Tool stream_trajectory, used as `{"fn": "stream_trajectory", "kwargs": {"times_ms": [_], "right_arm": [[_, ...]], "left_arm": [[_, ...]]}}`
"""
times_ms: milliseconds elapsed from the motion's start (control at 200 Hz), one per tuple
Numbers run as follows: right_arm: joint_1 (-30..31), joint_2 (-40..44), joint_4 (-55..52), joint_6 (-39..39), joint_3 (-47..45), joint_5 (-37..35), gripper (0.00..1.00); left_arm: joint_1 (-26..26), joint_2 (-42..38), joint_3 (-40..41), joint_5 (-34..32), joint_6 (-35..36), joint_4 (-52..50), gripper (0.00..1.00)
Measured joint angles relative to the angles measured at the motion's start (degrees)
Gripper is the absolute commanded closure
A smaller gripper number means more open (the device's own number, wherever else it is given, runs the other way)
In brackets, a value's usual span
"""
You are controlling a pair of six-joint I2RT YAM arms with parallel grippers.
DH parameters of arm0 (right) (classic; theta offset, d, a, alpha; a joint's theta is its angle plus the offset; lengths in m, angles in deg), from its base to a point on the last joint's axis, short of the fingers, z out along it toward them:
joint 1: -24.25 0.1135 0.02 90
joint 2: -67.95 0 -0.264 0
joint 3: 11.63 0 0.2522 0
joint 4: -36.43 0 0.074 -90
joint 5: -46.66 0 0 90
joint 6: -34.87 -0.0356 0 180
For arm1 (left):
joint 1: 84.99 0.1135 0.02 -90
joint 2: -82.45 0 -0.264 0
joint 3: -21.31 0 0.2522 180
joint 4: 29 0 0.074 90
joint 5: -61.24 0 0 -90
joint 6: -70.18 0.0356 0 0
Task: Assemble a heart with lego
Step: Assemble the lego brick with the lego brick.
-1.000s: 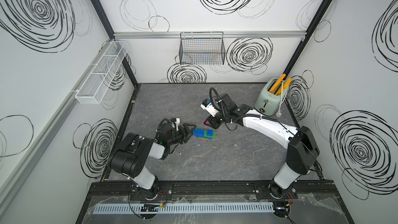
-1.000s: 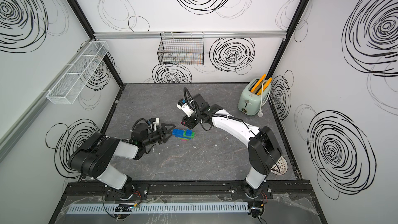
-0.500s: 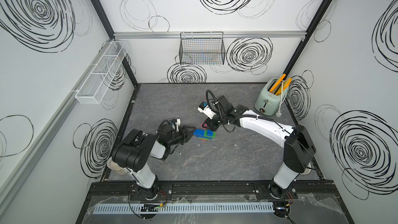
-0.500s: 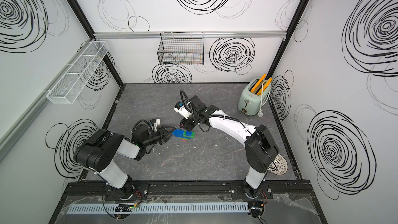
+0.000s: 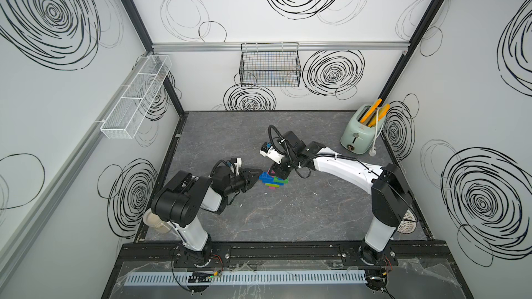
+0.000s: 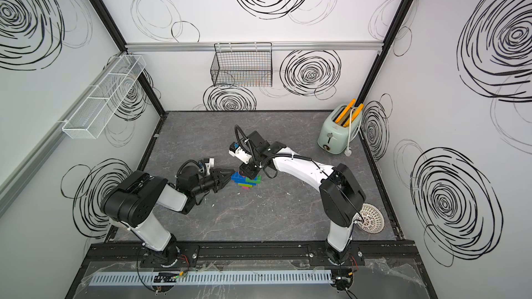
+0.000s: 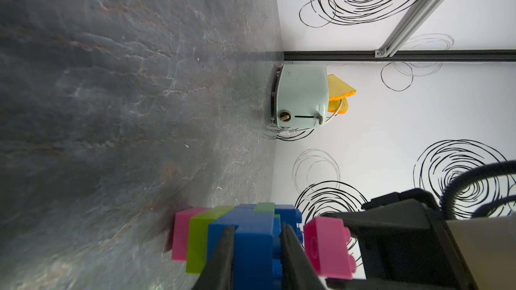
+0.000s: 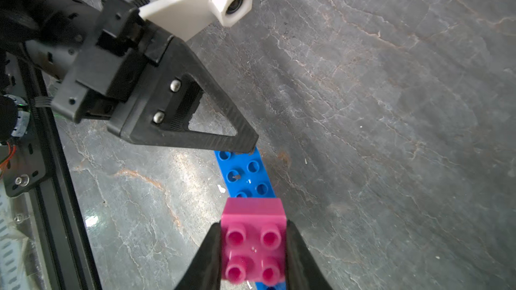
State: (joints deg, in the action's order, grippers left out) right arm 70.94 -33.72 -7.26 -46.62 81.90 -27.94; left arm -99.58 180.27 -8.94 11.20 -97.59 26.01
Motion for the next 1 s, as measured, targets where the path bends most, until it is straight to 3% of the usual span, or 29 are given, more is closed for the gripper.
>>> {"fn": "stream_trajectory", "kwargs": {"times_ms": [385,680,1000], "right_arm": [[0.0,0.4,-1.7,4.0,-0.1,1.2,0.75],[0.0,6.2,-3.2,4.1,-4.3,0.9,0.75],[0.1,7.1,-3.1,4.2,-8.0,-0.5,0.75]], "left_arm": [[-4.3,3.0,-0.6,1.6,5.2,4.9,0.82],[-6.0,14.3,-2.4,5.3,1.6,19.7,0.83],[-6.5,14.9,-2.8,6.2,1.1,20.9,0.82]]}}
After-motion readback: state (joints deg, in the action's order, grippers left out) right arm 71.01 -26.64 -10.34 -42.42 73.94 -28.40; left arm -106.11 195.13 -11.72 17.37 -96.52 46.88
